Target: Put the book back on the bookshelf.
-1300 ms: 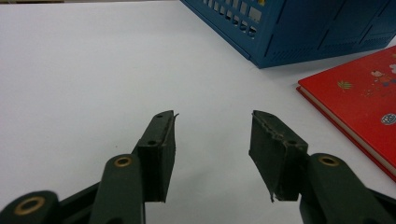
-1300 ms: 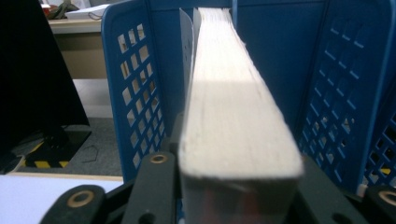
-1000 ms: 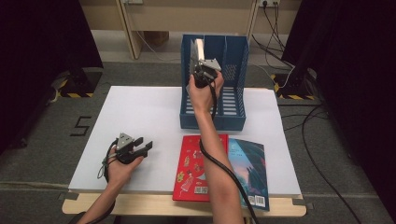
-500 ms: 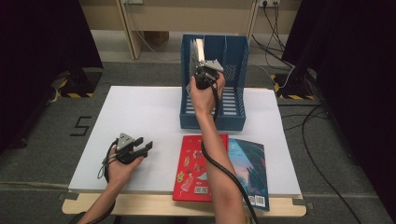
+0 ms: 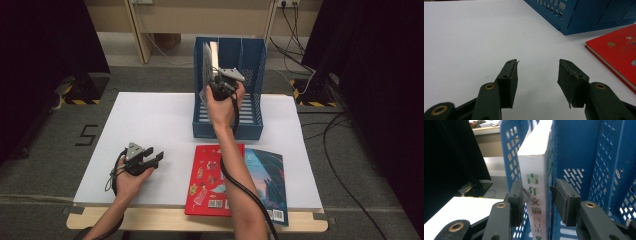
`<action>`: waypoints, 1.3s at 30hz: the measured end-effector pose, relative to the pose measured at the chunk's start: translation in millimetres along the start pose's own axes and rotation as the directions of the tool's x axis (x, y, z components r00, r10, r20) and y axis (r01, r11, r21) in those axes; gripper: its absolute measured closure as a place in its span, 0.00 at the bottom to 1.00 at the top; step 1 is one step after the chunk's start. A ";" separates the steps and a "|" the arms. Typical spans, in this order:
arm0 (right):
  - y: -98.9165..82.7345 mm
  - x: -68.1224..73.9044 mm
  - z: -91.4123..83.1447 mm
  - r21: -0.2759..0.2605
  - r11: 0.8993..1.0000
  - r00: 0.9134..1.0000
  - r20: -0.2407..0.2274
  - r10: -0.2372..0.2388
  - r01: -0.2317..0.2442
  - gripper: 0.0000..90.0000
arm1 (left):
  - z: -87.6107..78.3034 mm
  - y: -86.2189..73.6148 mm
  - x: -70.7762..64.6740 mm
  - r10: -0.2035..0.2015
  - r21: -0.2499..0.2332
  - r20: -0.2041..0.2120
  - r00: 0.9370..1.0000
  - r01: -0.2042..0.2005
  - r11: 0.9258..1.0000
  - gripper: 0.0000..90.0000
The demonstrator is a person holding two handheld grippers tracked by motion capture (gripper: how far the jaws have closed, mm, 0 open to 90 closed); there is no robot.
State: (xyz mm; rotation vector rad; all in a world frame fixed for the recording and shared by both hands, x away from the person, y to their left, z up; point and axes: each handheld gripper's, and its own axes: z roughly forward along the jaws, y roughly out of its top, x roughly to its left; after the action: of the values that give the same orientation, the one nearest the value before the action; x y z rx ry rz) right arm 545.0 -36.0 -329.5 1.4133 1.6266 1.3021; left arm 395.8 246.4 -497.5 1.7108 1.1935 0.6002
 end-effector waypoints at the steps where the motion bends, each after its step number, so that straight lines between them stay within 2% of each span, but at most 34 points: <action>1: 0.0 -0.3 -2.1 0.000 1.000 1.000 -0.004 -0.001 0.001 0.67 | 0.1 0.0 0.0 0.000 0.001 -0.001 1.000 0.000 1.000 0.55; 3: 0.2 -0.9 -6.8 -0.002 1.000 1.000 -0.013 -0.014 0.014 0.67 | 0.4 0.2 0.0 -0.001 0.003 -0.004 1.000 0.001 1.000 0.54; 5: 0.2 -0.9 -10.3 0.002 1.000 1.000 -0.025 -0.002 0.002 0.66 | 0.5 0.3 -0.1 -0.003 0.004 -0.002 1.000 0.003 1.000 0.54; 8: -0.8 -2.8 -16.6 0.006 1.000 0.999 -0.038 -0.014 0.014 0.66 | 1.0 0.8 -1.1 -0.006 0.007 0.009 1.000 0.006 1.000 0.53; 10: -1.9 -4.1 -20.9 0.014 1.000 0.999 -0.048 -0.006 0.006 0.66 | 1.5 1.4 -2.2 -0.013 0.006 0.019 1.000 0.012 1.000 0.52; 17: -6.9 -12.9 -33.1 0.042 0.999 0.997 -0.072 -0.004 0.007 0.66 | 0.5 8.0 -11.0 -0.006 -0.010 0.049 0.999 0.007 1.000 0.50; 19: -8.1 -15.5 -37.7 0.047 0.999 0.998 -0.070 -0.011 0.014 0.66 | 0.9 9.1 -13.3 -0.010 -0.006 0.055 0.998 0.011 1.000 0.50; 22: -10.4 -18.6 -42.4 0.069 0.998 0.996 -0.086 0.006 0.000 0.65 | 1.9 10.6 -16.6 -0.015 0.005 0.068 0.998 0.014 1.000 0.48; 33: -23.7 -31.6 -53.8 0.138 0.990 0.994 -0.103 0.040 -0.026 0.65 | 4.2 16.3 -33.0 -0.027 0.020 0.126 0.992 0.025 0.999 0.45; 37: -27.9 -37.2 -57.3 0.155 0.988 0.993 -0.108 0.038 -0.021 0.65 | 6.5 18.4 -42.1 -0.017 0.031 0.153 0.988 0.012 0.999 0.44; 39: -31.2 -41.0 -60.2 0.173 0.984 0.991 -0.124 0.060 -0.038 0.65 | 7.8 19.4 -47.3 -0.006 0.042 0.172 0.985 -0.001 0.999 0.44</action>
State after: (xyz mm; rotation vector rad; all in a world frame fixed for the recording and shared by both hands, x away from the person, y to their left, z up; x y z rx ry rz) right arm 489.4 -90.3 -345.1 1.5051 1.8370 1.3324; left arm 391.4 198.6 -478.4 1.7586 1.0920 0.4188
